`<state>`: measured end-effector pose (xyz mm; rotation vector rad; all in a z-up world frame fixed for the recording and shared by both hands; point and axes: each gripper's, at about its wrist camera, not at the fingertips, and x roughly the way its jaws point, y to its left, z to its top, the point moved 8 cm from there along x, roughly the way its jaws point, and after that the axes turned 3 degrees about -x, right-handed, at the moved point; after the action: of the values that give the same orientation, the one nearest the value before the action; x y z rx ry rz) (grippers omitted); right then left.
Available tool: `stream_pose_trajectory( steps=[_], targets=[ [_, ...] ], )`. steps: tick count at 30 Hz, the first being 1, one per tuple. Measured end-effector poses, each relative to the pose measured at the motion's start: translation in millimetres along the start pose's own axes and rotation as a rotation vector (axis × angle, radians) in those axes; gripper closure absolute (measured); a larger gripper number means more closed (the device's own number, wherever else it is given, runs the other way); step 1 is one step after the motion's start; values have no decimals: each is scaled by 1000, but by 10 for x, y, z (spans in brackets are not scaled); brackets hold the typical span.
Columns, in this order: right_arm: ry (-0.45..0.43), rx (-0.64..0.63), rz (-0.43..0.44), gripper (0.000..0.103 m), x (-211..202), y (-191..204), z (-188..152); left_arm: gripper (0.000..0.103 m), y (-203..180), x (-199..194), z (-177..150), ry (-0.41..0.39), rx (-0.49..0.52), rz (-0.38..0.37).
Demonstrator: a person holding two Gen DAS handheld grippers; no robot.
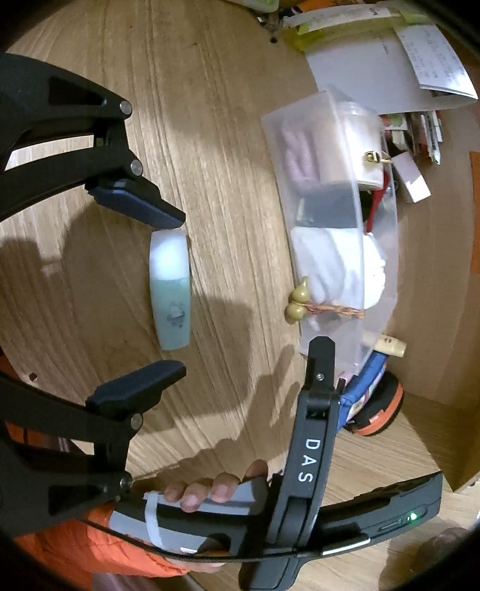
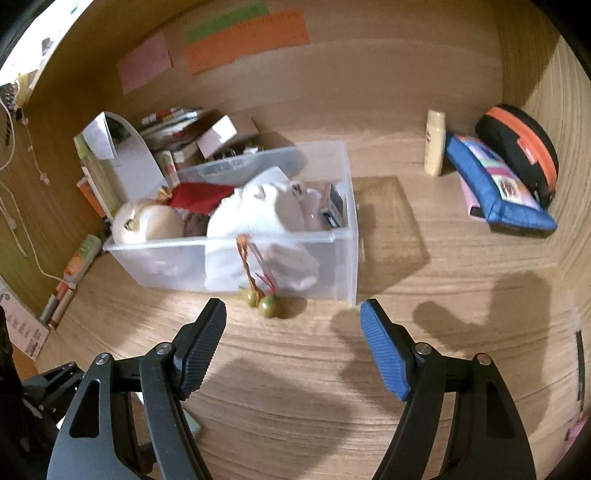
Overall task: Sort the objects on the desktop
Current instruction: 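Move the left tool to the mint-green tube while the right tool approaches the green gourd charm, then grasp the mint-green tube with the left tool while the right tool grasps the gourd charm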
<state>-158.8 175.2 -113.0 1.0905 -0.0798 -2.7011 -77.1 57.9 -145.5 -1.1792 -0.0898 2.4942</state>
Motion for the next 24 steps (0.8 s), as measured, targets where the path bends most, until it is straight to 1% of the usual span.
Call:
stream_pose_trajectory(
  steps=[3,9,10,12,13,14,15,16,17,19,21,24],
  targets=[
    [23,-5,-4,31,76,16,-68,30,11,39,-4,-5,-5,34],
    [83,-23,-1,31,282,124,-130,30,-26,49,-25,-16,10,40],
    [89,-28,-7,31,313,139,-129,33,-24,51,-22,-19,13,43],
    [101,-41,-18,32,375,169,-112,34,-14,50,-16,-27,12,43],
    [102,-44,-25,33,398,171,-100,41,-2,42,-11,-33,10,39],
    [105,-49,-31,40,422,180,-87,54,18,29,-9,-39,8,37],
    [113,-58,-32,45,450,195,-75,61,29,27,-15,-35,9,34],
    [119,-64,-30,53,471,215,-71,67,50,15,-17,-41,13,39],
    [127,-63,-28,55,495,228,-71,69,71,6,-23,-42,11,35],
    [133,-48,-29,56,532,231,-73,69,125,-24,-30,-45,-7,14],
    [128,-42,-49,56,549,231,-63,69,173,-35,-22,-44,-20,6],
    [130,-38,-44,56,564,276,-42,69,219,-67,1,-47,-46,-28]
  ],
)
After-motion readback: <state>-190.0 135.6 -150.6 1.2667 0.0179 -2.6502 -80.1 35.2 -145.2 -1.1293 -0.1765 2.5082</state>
